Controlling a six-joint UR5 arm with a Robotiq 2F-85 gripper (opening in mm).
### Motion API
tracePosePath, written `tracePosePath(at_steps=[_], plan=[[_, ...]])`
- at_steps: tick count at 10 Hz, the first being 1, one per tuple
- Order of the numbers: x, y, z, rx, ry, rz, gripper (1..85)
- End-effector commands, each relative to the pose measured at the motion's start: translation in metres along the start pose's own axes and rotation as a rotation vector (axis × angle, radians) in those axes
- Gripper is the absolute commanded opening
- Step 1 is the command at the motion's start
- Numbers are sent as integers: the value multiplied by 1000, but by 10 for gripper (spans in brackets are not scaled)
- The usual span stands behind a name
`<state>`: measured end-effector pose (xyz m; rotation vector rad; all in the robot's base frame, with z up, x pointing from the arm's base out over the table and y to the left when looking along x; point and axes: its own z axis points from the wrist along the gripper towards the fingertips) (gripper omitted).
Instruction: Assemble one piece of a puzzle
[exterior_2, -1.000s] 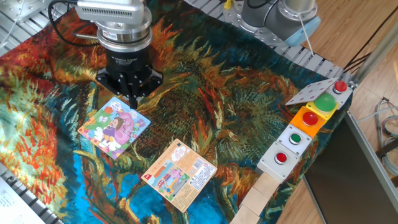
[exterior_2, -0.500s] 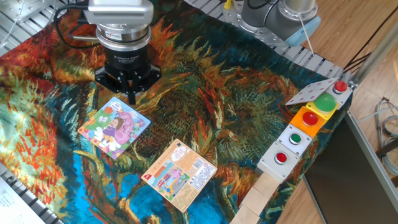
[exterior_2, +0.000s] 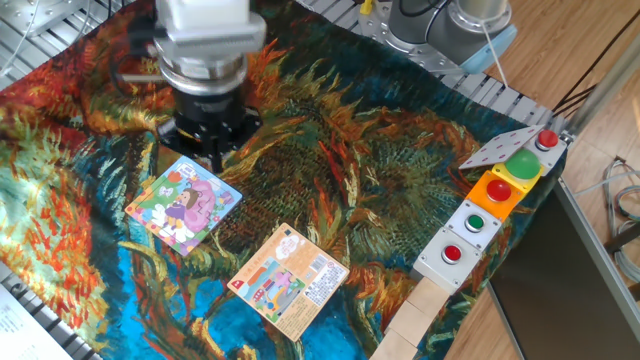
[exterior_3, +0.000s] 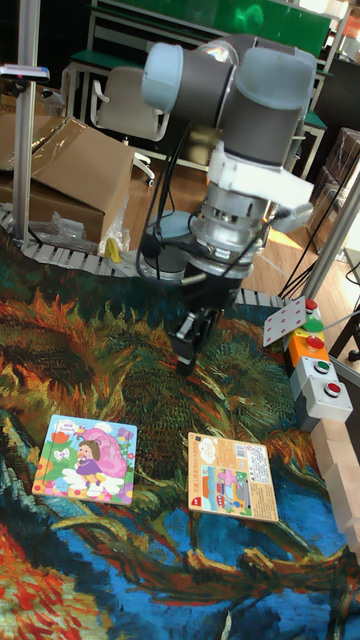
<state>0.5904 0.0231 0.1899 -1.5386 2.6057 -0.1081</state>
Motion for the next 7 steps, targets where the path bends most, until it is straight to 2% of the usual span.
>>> tracePosePath(at_steps=[1, 3, 4, 7], plan=[[-9, 16, 11, -42, -4, -84, 13], [2, 5, 11, -5, 39, -238, 13], [7, 5, 11, -11, 58, -290, 13], [-2, 19, 11, -59, 18, -296, 13]])
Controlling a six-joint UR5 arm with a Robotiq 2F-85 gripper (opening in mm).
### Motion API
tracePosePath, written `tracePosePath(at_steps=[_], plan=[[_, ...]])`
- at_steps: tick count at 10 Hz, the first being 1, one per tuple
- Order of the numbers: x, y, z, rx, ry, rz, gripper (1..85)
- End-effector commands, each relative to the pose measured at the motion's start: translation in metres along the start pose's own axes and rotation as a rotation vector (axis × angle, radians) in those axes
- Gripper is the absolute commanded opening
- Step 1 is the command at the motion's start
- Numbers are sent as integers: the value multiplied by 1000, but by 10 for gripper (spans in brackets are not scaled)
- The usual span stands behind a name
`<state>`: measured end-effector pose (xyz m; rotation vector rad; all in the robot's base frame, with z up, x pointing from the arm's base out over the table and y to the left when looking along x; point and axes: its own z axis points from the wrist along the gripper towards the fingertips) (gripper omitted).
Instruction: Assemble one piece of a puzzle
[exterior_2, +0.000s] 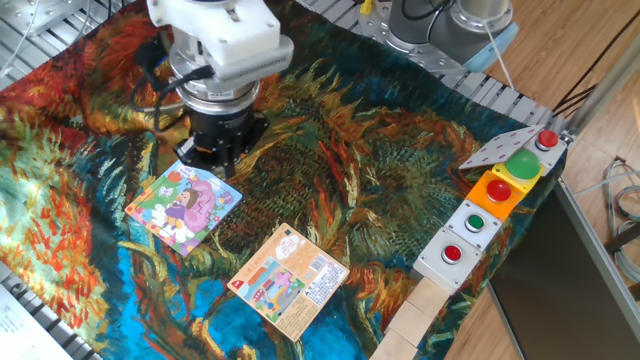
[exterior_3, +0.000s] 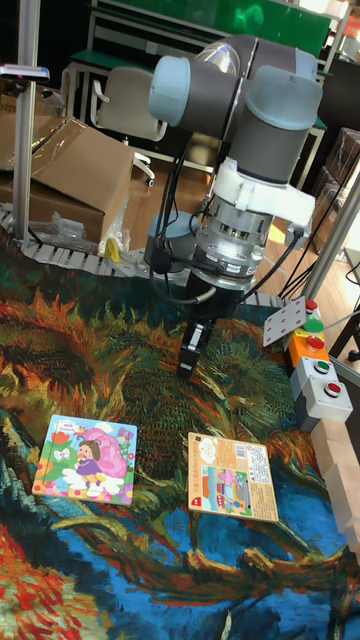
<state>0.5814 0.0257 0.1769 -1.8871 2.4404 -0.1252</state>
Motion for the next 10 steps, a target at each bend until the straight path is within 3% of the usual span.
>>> tracePosePath(at_steps=[1, 4, 6, 9, 10], plan=[[-25, 5, 7, -34, -40, -67, 13], [-51, -6, 36, -30, -37, -92, 13], [-58, -6, 41, -30, -59, -61, 13], [-51, 1, 41, -58, -33, -109, 13], [-48, 3, 40, -61, -22, -116, 87]])
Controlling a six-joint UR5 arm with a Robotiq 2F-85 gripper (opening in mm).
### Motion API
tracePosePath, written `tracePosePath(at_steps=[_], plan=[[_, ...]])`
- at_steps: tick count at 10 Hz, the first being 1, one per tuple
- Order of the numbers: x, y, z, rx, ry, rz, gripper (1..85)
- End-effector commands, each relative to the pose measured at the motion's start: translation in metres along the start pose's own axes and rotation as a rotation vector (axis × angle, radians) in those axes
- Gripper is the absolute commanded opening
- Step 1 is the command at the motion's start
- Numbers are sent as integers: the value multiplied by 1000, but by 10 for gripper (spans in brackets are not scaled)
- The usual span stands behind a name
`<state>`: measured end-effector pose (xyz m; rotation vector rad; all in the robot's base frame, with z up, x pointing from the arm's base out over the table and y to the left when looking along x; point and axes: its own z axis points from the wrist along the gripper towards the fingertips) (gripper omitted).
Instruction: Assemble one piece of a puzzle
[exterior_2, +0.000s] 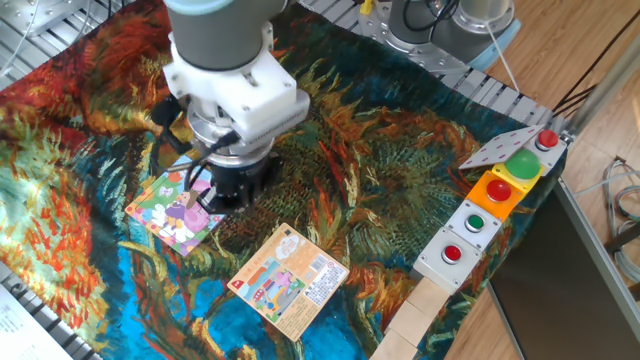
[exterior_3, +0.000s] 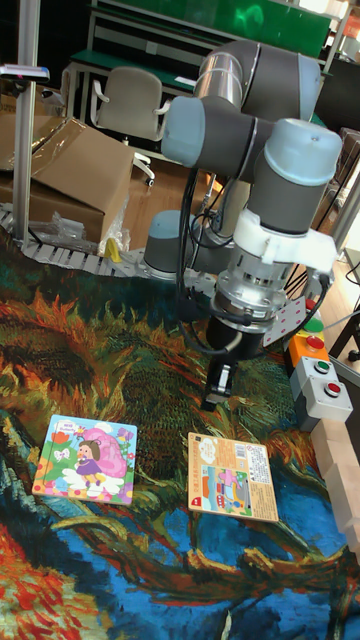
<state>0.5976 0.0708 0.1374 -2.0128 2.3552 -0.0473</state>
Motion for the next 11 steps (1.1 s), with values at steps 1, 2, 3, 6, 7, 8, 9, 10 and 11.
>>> tracePosePath(at_steps=[1, 2, 3, 6, 7, 8, 9, 10, 11], plan=[[-6, 0, 3, -13, 4, -13, 220], [-16, -4, 9, -10, 2, -8, 293], [-33, -8, 16, 5, -9, 1, 340], [-52, -1, 19, -26, -51, -21, 317], [-48, 0, 19, -33, -35, -22, 297], [-42, -4, 19, -17, -12, -26, 290], [-47, -4, 22, -16, -15, -14, 290], [-57, -8, 31, -8, -15, -14, 290], [-64, -12, 42, -4, -9, -28, 293]])
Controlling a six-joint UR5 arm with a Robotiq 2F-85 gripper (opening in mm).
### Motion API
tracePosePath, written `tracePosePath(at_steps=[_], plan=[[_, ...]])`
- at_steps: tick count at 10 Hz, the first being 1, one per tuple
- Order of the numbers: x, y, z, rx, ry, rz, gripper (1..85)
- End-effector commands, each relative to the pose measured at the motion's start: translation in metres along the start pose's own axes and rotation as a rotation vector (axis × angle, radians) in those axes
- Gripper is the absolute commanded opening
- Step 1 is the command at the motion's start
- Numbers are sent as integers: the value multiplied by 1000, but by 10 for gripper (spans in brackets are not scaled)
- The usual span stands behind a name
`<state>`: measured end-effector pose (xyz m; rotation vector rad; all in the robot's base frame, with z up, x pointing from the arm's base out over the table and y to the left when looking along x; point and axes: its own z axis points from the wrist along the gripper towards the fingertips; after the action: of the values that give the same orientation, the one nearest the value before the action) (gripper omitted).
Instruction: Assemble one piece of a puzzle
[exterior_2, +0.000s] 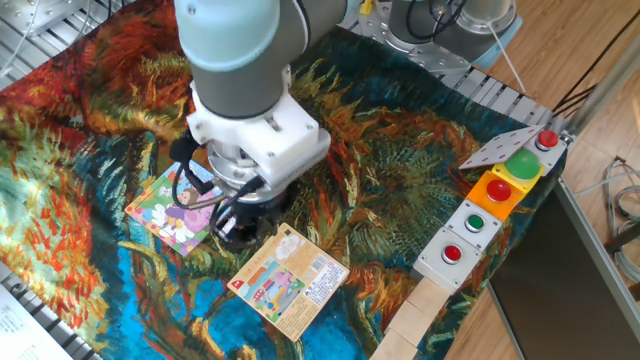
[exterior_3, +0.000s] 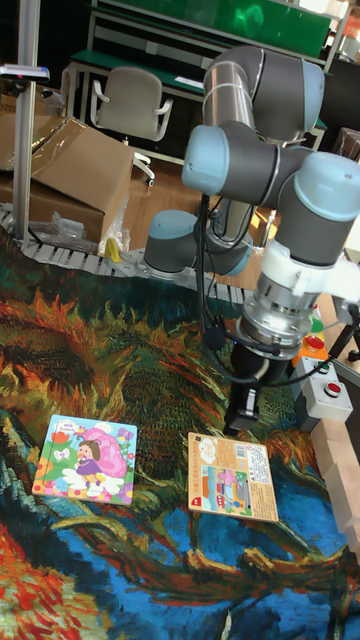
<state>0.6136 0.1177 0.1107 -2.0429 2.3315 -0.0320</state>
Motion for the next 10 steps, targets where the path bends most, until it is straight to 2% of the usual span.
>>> tracePosePath(at_steps=[1, 3, 4, 6, 8, 10], plan=[[-20, -8, 20, 3, -6, -9, 297], [-25, -3, 20, -17, -25, -12, 297], [-24, 0, 20, -28, -19, -12, 297], [-23, -1, 20, -25, -18, -1, 297], [-25, -13, 35, -29, -13, 6, 307], [-32, -15, 48, -45, -21, 16, 307]])
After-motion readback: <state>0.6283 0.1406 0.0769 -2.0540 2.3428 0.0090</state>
